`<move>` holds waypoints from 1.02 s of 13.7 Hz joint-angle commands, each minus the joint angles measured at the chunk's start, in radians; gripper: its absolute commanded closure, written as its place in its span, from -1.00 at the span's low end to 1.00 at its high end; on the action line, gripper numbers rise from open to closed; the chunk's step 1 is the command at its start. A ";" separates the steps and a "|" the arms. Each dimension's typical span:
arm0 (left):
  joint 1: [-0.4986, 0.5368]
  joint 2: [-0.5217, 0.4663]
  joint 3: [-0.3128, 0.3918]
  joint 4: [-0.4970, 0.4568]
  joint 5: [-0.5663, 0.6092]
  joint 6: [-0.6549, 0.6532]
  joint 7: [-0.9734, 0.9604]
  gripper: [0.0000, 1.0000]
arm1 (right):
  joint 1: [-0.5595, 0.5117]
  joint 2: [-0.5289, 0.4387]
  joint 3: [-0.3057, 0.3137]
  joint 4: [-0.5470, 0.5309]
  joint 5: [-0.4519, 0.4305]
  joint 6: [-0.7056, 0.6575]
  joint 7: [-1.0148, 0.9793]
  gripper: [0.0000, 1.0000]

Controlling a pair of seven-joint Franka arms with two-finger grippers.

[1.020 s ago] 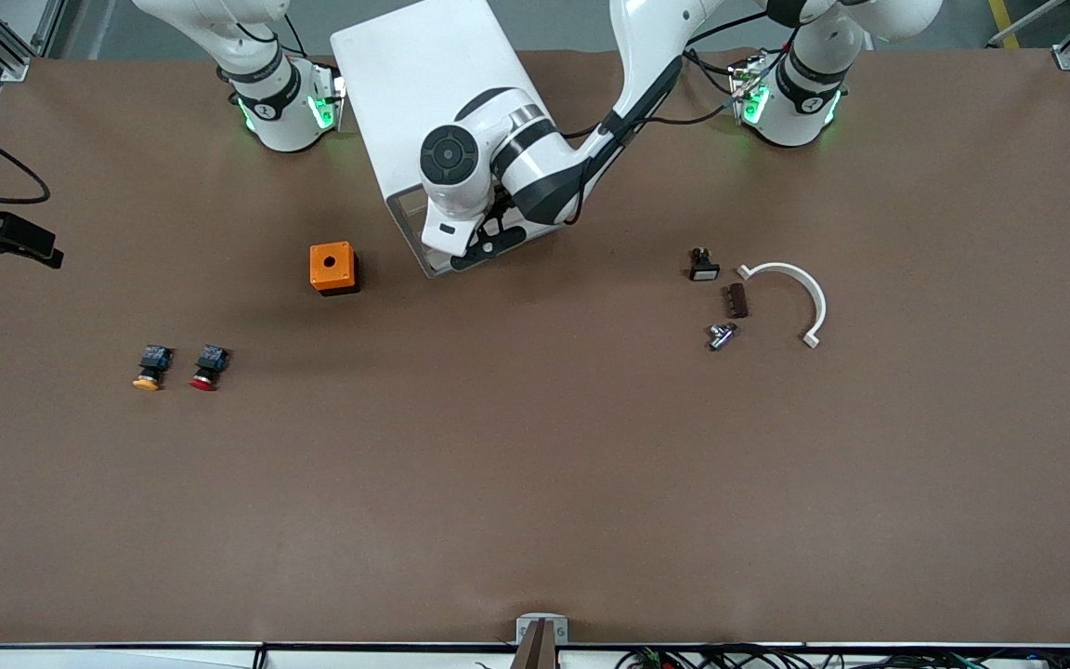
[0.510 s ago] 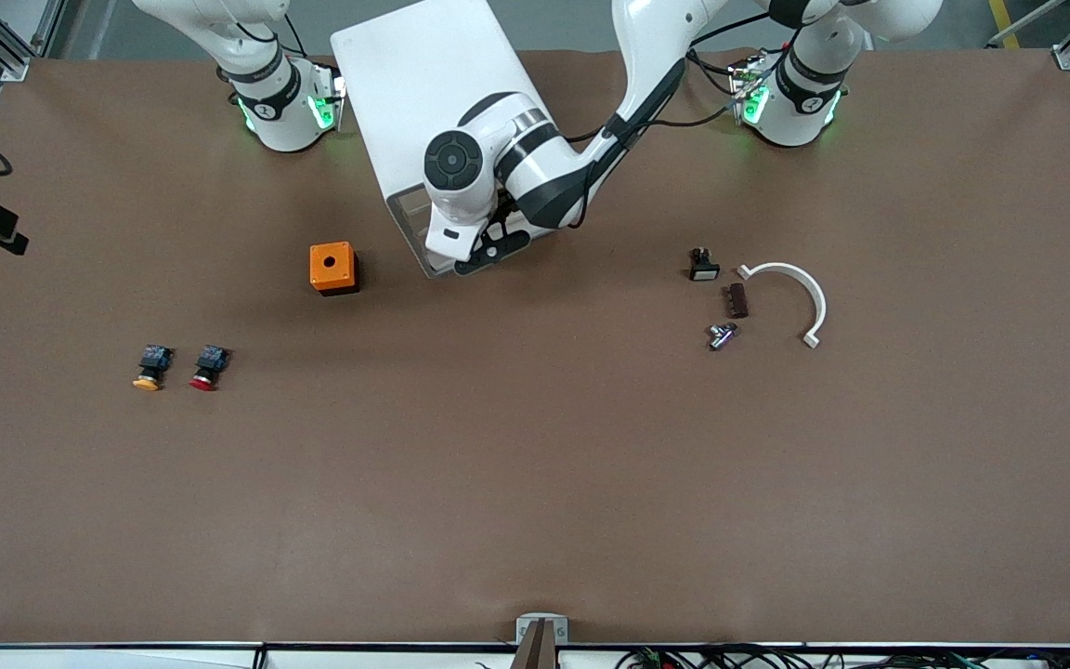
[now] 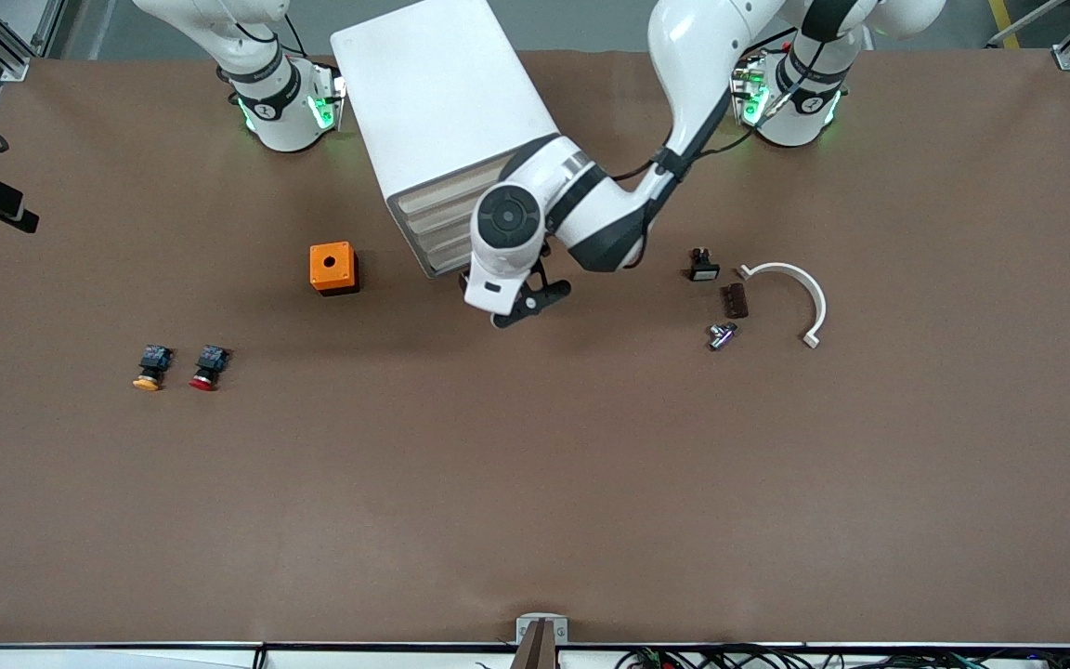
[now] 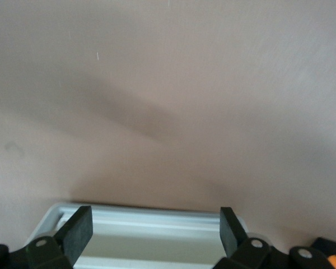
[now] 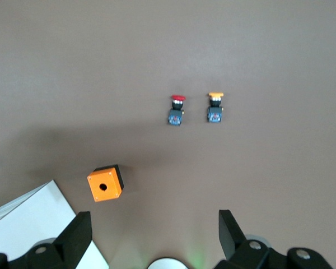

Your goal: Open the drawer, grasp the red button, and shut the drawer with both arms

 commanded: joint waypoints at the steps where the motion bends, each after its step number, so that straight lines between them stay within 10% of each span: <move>1: 0.064 -0.102 -0.004 -0.022 0.021 -0.015 0.073 -1.00 | -0.025 -0.070 0.010 -0.047 0.024 -0.009 -0.014 -1.00; 14: 0.507 -0.482 -0.006 -0.058 0.023 -0.473 0.667 -1.00 | 0.027 -0.210 0.073 -0.204 -0.020 0.093 -0.039 -1.00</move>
